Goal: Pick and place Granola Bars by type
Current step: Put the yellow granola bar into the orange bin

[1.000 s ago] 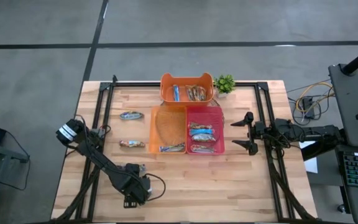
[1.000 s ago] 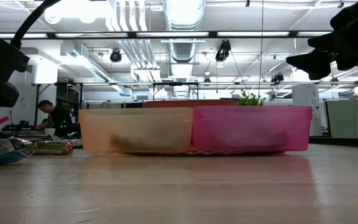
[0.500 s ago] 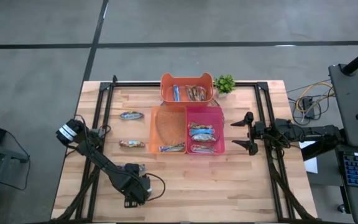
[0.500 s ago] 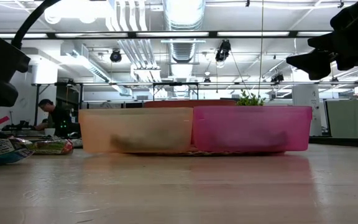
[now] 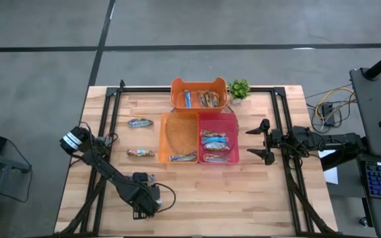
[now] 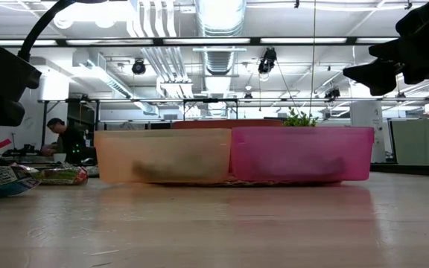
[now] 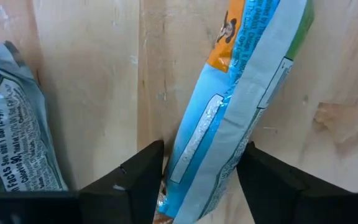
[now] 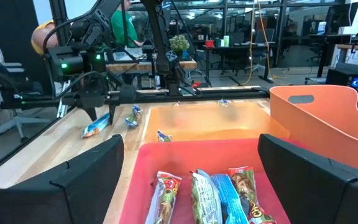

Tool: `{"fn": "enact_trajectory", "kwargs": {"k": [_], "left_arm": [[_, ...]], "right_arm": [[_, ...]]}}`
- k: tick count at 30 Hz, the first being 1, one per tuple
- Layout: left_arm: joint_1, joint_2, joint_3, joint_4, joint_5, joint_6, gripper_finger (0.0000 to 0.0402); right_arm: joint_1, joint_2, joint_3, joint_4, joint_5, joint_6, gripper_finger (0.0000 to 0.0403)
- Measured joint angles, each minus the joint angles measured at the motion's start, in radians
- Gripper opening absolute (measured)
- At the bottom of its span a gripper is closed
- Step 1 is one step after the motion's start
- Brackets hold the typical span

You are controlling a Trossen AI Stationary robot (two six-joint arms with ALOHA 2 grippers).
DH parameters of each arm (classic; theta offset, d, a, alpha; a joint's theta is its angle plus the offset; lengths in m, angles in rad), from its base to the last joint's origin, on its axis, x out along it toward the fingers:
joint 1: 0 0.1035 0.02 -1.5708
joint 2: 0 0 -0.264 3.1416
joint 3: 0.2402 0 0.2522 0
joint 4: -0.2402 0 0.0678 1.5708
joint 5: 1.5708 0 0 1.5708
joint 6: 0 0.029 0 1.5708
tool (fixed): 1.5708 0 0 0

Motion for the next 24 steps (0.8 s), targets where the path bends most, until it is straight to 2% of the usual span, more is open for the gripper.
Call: {"fn": "enact_trajectory", "kwargs": {"k": [11, 24], "left_arm": [[0.0, -0.001, 0.0, -0.011, 0.001, -0.009, 0.0145], [0.017, -0.025, 0.006, -0.014, 0.003, -0.099, 0.0044]], "right_arm": [[0.0, 0.0, 0.0, 0.0, 0.0, 0.002, 0.0359], [0.0, 0.0, 0.0, 0.0, 0.0, 0.002, 0.0359]]}}
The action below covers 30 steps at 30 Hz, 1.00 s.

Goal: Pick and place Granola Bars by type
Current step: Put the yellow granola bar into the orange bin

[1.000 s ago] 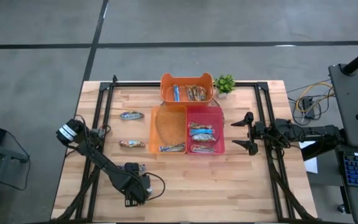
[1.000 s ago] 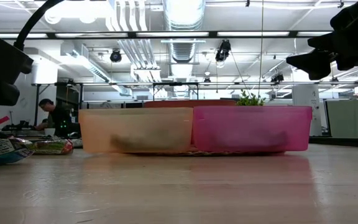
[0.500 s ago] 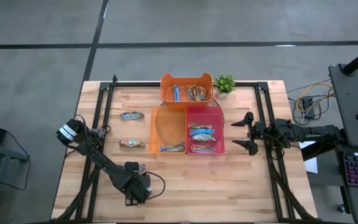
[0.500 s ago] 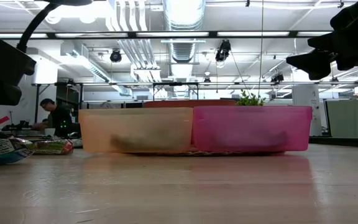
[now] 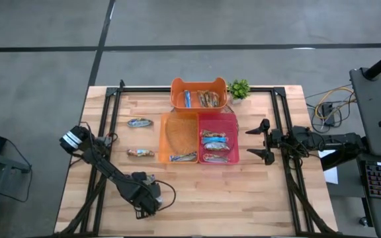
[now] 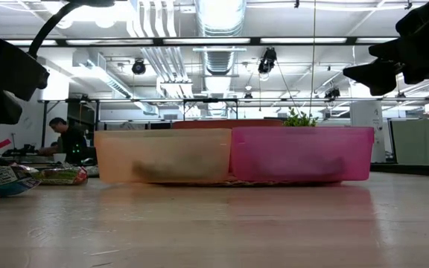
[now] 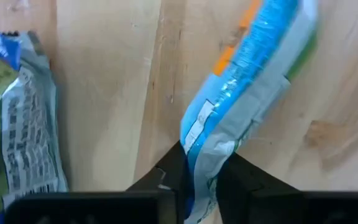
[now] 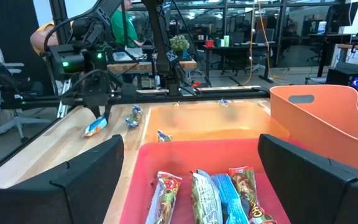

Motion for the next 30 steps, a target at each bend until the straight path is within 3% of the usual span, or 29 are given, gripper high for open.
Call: {"fn": "enact_trajectory", "kwargs": {"k": [5, 17, 24, 30], "left_arm": [[0.028, -0.051, 0.036, -0.016, -0.001, -0.104, 0.001], [0.144, -0.215, 0.167, -0.103, -0.082, -0.272, 0.0008], [0.278, -0.233, 0.299, -0.219, -0.118, -0.292, 0.0008], [0.417, -0.229, 0.377, -0.215, -0.111, -0.262, 0.0008]], "right_arm": [[0.0, 0.0, 0.0, 0.0, 0.0, 0.0, 0.0359], [0.0, 0.0, 0.0, 0.0, 0.0, -0.001, 0.0359], [0.0, 0.0, 0.0, 0.0, 0.0, 0.0, 0.0359], [0.0, 0.0, 0.0, 0.0, 0.0, -0.002, 0.0359]]}}
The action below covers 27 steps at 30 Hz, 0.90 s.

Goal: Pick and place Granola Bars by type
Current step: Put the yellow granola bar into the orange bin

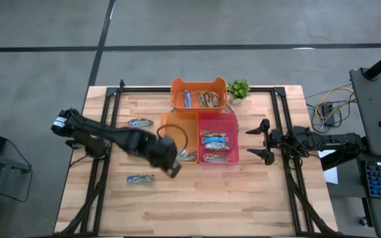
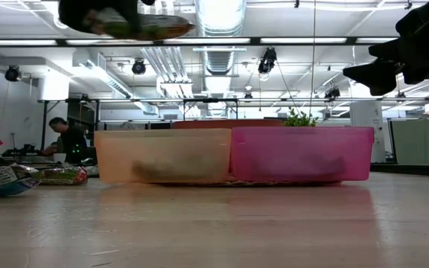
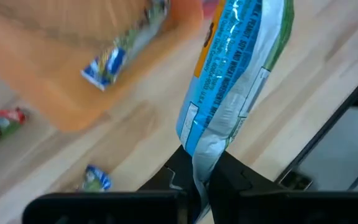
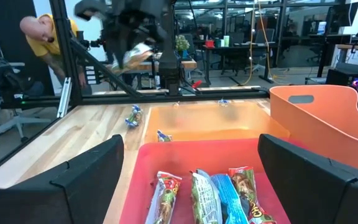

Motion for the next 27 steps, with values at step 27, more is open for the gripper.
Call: {"fn": "enact_trajectory", "kwargs": {"k": [27], "left_arm": [[0.481, 0.121, 0.15, 0.253, 0.071, 0.02, 0.0003]], "right_arm": [[0.0, 0.0, 0.0, 0.0, 0.0, 0.0, 0.0359]]}}
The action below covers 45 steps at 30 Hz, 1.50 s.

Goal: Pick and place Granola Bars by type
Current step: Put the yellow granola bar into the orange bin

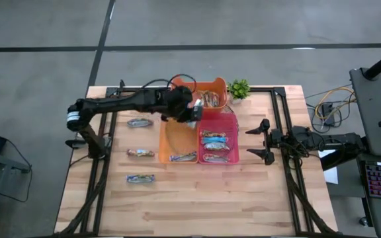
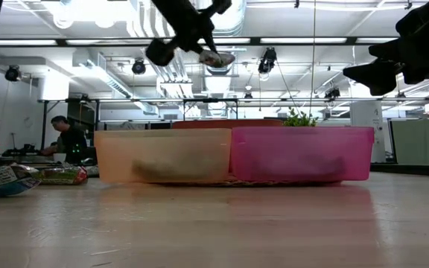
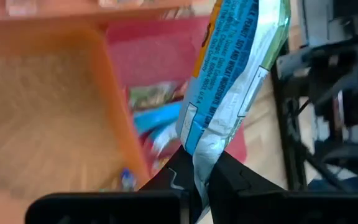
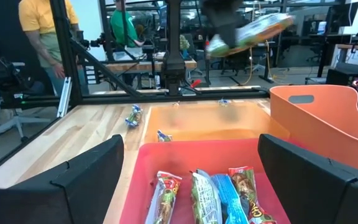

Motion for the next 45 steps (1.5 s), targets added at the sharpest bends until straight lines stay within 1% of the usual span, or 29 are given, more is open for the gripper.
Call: {"fn": "enact_trajectory", "kwargs": {"k": [7, 10, 14, 17, 27, 31, 33, 40, 45], "left_arm": [[0.109, 0.108, 0.12, 0.0, 0.031, 0.093, 0.0003], [0.152, 0.158, 0.183, 0.002, 0.062, 0.125, 0.0003], [0.202, 0.207, 0.246, 0.009, 0.099, 0.149, 0.0002], [0.238, 0.228, 0.278, 0.012, 0.1, 0.158, 0.0002], [0.356, 0.251, 0.275, 0.099, 0.099, 0.161, 0.0002], [0.393, 0.279, 0.276, 0.144, 0.14, 0.156, 0.0002], [0.403, 0.294, 0.277, 0.168, 0.151, 0.14, 0.0002], [0.41, 0.383, 0.303, 0.168, 0.18, 0.131, 0.0002], [0.402, 0.447, 0.363, 0.167, 0.184, 0.113, 0.0002]], "right_arm": [[0.0, 0.002, 0.0, 0.0, 0.0, 0.003, 0.0359], [0.0, 0.002, 0.0, 0.001, 0.0, 0.001, 0.0359], [0.0, 0.001, 0.0, 0.0, 0.0, 0.0, 0.0359], [0.0, 0.0, 0.0, 0.0, 0.0, 0.003, 0.0359], [0.0, 0.0, 0.0, 0.0, 0.0, 0.002, 0.0359], [0.0, 0.0, 0.0, 0.0, 0.0, 0.003, 0.0359], [0.0, 0.0, 0.0, 0.0, 0.0, 0.0, 0.0359], [0.0, 0.0, 0.0, 0.0, 0.0, 0.003, 0.0359], [0.0, 0.0, 0.0, 0.0, 0.0, 0.0, 0.0359]]}}
